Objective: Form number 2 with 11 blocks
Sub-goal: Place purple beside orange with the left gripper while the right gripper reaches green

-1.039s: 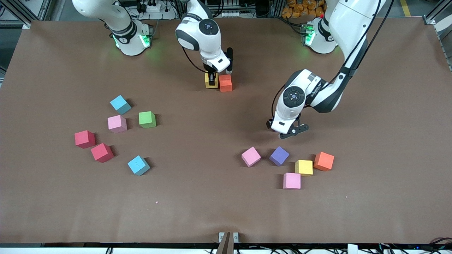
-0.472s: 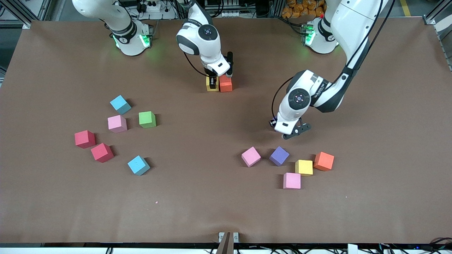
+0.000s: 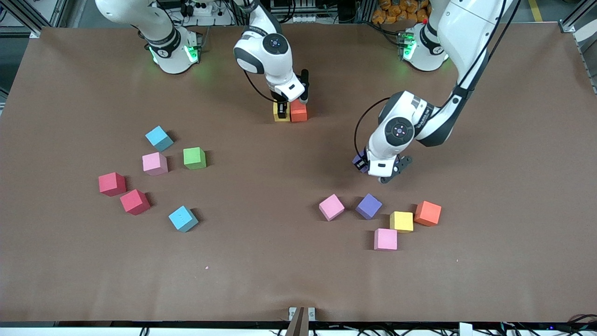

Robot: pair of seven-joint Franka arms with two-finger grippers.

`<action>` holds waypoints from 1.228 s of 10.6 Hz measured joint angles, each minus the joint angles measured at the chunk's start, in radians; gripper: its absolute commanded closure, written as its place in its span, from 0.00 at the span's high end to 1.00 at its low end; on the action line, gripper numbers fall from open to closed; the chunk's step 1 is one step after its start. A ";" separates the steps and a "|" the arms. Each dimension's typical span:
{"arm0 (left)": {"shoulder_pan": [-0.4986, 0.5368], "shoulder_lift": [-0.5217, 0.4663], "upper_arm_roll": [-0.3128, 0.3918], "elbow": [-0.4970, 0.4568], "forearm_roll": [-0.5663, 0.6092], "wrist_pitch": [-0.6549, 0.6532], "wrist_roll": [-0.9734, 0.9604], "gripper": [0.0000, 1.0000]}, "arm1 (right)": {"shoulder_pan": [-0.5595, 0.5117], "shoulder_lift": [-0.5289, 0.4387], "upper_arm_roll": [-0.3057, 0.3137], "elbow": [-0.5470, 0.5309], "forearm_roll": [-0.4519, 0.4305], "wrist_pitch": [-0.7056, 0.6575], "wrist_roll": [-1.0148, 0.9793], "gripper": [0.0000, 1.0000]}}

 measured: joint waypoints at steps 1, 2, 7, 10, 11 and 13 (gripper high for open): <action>0.000 -0.012 -0.017 -0.012 -0.002 0.000 -0.088 0.56 | 0.000 0.001 0.000 0.001 0.000 -0.002 0.001 1.00; 0.001 -0.023 -0.041 -0.026 -0.003 -0.001 -0.191 0.56 | 0.000 0.002 0.000 0.004 0.000 -0.008 0.001 1.00; -0.002 -0.035 -0.195 -0.054 -0.004 0.015 -0.633 0.54 | -0.003 -0.013 -0.007 0.147 0.001 -0.302 0.002 1.00; -0.004 -0.036 -0.257 -0.093 -0.004 0.110 -0.847 0.55 | -0.043 -0.042 -0.014 0.163 0.001 -0.374 0.005 1.00; -0.004 -0.036 -0.273 -0.128 -0.004 0.173 -0.909 0.54 | -0.091 -0.050 -0.016 0.163 0.001 -0.386 0.003 1.00; -0.006 -0.040 -0.286 -0.189 -0.004 0.257 -0.994 0.55 | -0.231 -0.055 -0.022 0.172 -0.001 -0.390 -0.002 1.00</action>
